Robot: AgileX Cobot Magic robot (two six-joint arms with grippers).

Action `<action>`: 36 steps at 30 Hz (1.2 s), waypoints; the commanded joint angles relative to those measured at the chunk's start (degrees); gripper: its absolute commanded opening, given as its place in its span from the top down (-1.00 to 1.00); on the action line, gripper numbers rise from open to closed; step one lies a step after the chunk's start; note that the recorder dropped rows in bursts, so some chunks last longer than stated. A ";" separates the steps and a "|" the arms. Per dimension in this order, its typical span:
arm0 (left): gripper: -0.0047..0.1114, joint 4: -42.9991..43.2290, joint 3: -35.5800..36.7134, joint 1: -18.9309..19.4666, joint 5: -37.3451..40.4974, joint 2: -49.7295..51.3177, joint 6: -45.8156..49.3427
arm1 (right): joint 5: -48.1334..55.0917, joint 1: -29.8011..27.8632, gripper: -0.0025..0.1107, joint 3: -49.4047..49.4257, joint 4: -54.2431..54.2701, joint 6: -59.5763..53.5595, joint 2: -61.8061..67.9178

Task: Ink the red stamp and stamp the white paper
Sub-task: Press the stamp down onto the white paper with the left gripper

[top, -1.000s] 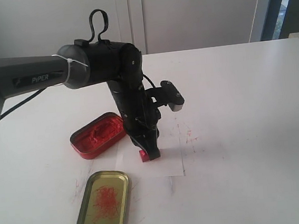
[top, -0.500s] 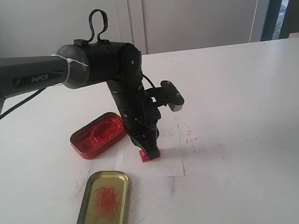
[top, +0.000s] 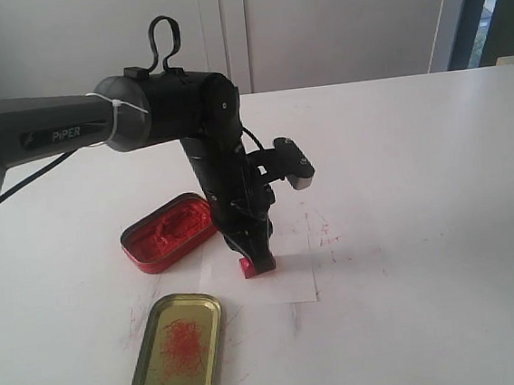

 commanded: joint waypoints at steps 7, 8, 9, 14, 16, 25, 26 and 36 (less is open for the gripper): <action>0.92 2.40 2.01 -0.23 -1.41 5.15 1.26 | -0.84 0.23 0.96 0.30 -0.12 -0.06 -0.24; 0.92 2.40 2.01 -0.23 -1.41 5.15 1.26 | -0.84 0.23 0.96 0.30 -0.12 -0.06 -0.24; 0.92 2.40 2.01 -0.23 -1.41 5.15 1.26 | -0.84 0.23 0.96 0.30 -0.12 -0.06 -0.24; 0.92 2.39 1.90 -0.23 -1.30 5.02 1.26 | -0.84 0.23 0.96 0.30 -0.12 -0.06 -0.24; 0.92 2.39 1.90 -0.23 -1.30 4.56 1.26 | -0.84 0.23 0.96 0.30 -0.12 -0.06 -0.24; 0.92 2.50 1.90 -0.23 -1.30 1.07 1.26 | -0.84 0.23 0.96 0.30 -0.12 -0.06 -0.24; 0.92 2.50 1.90 -0.23 -1.30 0.77 1.26 | -0.84 0.23 0.96 0.30 -0.12 -0.06 -0.24; 0.92 2.50 1.90 -0.23 -1.30 -2.19 1.26 | -0.84 0.23 0.96 0.30 -0.12 -0.06 -0.24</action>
